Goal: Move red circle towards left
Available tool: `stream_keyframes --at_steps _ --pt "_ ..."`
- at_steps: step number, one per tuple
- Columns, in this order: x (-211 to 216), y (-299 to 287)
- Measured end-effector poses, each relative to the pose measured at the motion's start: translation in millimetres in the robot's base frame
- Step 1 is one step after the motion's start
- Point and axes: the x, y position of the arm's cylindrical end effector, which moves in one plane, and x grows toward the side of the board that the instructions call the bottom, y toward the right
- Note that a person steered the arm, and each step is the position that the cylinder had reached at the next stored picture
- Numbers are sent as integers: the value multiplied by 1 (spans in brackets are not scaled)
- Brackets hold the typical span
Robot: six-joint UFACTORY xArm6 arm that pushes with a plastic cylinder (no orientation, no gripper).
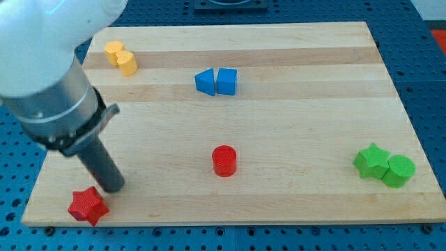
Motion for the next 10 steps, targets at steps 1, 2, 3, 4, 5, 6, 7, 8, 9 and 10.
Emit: stream_keyframes --at_steps 1,2,3,4,5,6,7,8,9,10 --pt "-44 -2" --pt "-65 13" --pt "-68 88" --pt "-66 181" --pt "-69 183" --pt "-59 191" --pt "-26 191" --pt "-26 191" --pt "-26 189" --pt "-25 167"
